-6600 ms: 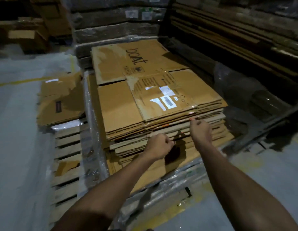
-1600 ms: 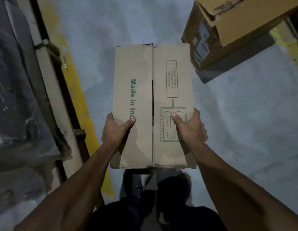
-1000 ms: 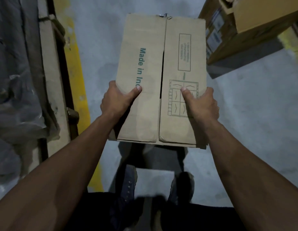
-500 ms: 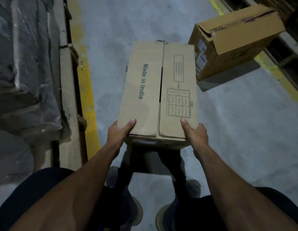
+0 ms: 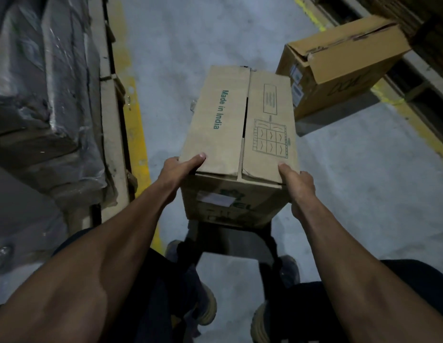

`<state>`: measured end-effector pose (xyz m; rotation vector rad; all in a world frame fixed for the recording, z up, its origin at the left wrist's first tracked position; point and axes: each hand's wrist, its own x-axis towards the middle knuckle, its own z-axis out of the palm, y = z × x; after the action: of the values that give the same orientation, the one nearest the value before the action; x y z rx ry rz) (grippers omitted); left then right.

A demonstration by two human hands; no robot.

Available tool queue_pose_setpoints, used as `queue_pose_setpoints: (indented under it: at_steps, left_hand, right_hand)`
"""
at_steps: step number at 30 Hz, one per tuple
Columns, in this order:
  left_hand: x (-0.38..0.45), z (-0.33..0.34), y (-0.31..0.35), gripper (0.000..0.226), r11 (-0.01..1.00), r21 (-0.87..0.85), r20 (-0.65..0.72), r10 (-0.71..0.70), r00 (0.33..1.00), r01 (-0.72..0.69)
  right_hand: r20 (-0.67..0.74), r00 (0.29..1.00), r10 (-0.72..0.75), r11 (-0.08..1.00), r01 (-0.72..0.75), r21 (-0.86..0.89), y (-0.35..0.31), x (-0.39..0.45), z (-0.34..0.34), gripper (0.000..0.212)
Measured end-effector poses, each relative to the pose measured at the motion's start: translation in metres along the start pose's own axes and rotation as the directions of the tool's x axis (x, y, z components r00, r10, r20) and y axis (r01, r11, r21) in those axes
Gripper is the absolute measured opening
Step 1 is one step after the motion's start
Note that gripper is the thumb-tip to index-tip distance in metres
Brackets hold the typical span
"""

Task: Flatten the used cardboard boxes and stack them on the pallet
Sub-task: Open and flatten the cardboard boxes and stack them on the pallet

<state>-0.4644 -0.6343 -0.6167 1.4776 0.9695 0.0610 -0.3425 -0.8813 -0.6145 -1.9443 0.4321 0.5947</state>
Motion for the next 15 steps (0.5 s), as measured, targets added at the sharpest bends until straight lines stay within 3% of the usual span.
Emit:
queue_pose_setpoints:
  at_steps: [5, 9, 12, 15]
  left_hand:
    - [-0.024, -0.02, 0.044, 0.078, 0.996, 0.064, -0.051, 0.064, 0.997, -0.061]
    - [-0.046, -0.033, 0.063, 0.068, 0.987, 0.058, -0.034, 0.15, 0.988, -0.148]
    - [-0.06, -0.044, 0.072, 0.066, 0.969, 0.105, -0.01, 0.227, 0.974, -0.225]
    - [-0.065, -0.046, 0.073, 0.038, 0.945, 0.099, -0.001, 0.314, 0.949, -0.313]
  right_hand:
    - [-0.025, 0.994, -0.111, 0.991, 0.112, 0.078, -0.02, -0.031, -0.018, 0.066]
    - [-0.024, 0.958, -0.285, 0.942, 0.285, 0.177, -0.035, -0.056, -0.023, 0.091]
    - [-0.01, 0.92, -0.391, 0.91, 0.388, 0.146, -0.047, -0.063, -0.024, 0.081]
    - [-0.016, 0.9, -0.435, 0.9, 0.435, 0.036, -0.057, -0.068, -0.021, 0.077]
